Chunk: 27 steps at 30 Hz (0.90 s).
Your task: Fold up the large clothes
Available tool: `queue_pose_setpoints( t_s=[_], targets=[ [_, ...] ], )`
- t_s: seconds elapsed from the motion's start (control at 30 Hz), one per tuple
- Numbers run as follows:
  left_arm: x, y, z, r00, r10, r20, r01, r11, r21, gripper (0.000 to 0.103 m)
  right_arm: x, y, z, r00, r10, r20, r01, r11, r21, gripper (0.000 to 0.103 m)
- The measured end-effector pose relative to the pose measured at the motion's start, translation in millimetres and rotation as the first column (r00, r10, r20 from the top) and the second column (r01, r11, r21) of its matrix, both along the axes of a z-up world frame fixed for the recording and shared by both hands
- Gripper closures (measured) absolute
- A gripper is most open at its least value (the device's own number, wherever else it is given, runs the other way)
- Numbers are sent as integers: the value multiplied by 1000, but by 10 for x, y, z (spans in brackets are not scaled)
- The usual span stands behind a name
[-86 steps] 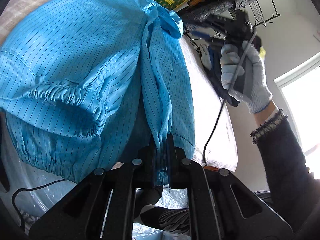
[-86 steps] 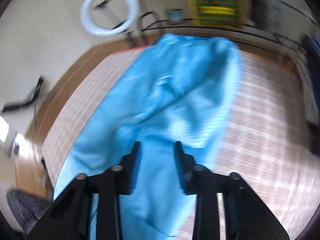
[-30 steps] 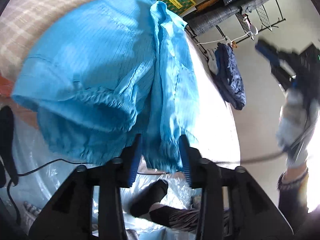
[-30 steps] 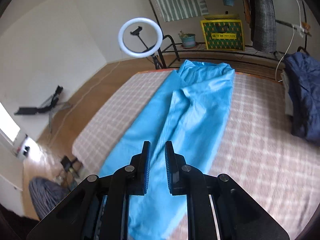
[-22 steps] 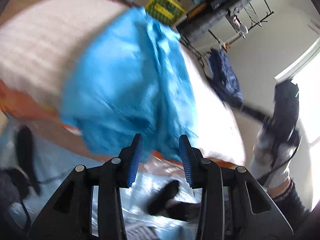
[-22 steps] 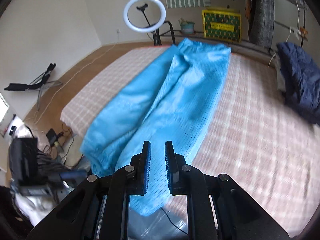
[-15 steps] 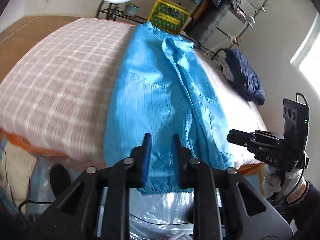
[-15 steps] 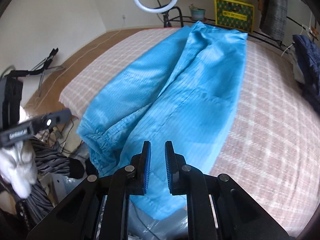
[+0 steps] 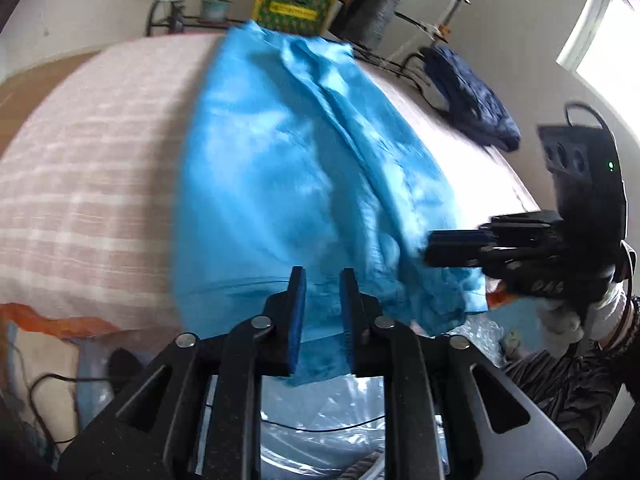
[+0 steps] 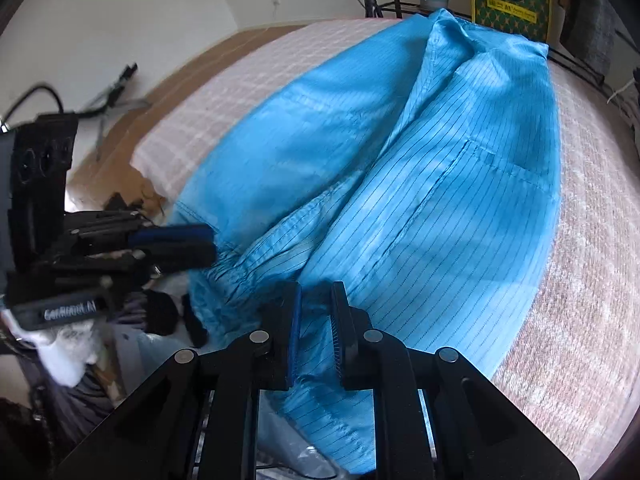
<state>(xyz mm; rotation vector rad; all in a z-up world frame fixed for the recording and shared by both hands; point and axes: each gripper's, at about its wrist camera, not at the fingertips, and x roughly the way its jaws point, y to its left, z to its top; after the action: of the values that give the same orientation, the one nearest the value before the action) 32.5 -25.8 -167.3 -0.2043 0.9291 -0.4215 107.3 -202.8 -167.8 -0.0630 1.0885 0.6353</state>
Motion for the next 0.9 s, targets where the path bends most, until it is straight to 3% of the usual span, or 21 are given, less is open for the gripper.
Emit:
queue_pose_setpoints(
  t_s=[0.03, 0.07, 0.13, 0.17, 0.23, 0.37, 0.5, 0.63, 0.7, 0.8, 0.83, 0.87, 0.9],
  targets=[
    [-20, 138, 53, 1000, 25, 3, -25, 1000, -16, 68, -18, -83, 74, 1000, -19, 2, 19, 1000, 25, 88],
    [-42, 327, 92, 998, 65, 5, -65, 997, -34, 59, -38, -183, 150, 999, -45, 7, 45, 998, 44, 72],
    [-5, 542, 70, 993, 112, -25, -114, 992, -49, 58, -87, -416, 273, 992, -121, 24, 119, 990, 72, 46],
    [38, 640, 19, 989, 132, -66, -136, 989, -58, 58, -114, -572, 313, 985, -170, 28, 167, 982, 94, 44],
    [129, 826, -144, 970, 175, -167, -194, 975, -105, 58, -131, -796, 291, 973, -229, -15, 229, 968, 103, 44],
    [325, 918, -388, 941, 172, -292, -242, 945, -221, 58, -191, -1072, 46, 948, -296, -118, 306, 949, 77, 44],
    [380, 814, -462, 937, 132, -324, -216, 947, -238, 58, -282, -1133, -145, 932, -272, -238, 312, 938, 148, 44],
    [362, 683, -443, 946, 102, -307, -171, 963, -208, 60, -298, -1164, -186, 927, -257, -274, 316, 928, 199, 44],
    [380, 629, -432, 949, 80, -305, -148, 967, -206, 87, -288, -1212, -209, 913, -255, -320, 340, 907, 247, 46],
    [393, 563, -434, 952, 76, -295, -136, 973, -187, 98, -249, -1185, -299, 897, -218, -384, 340, 895, 289, 49],
    [393, 545, -428, 955, 76, -288, -132, 975, -179, 99, -242, -1136, -326, 898, -205, -389, 328, 901, 284, 52],
    [384, 530, -410, 958, 80, -277, -130, 977, -169, 101, -238, -1093, -340, 900, -194, -390, 318, 905, 282, 70],
    [372, 527, -385, 960, 79, -268, -127, 978, -167, 102, -230, -1044, -351, 902, -188, -388, 308, 911, 274, 80]
  ],
)
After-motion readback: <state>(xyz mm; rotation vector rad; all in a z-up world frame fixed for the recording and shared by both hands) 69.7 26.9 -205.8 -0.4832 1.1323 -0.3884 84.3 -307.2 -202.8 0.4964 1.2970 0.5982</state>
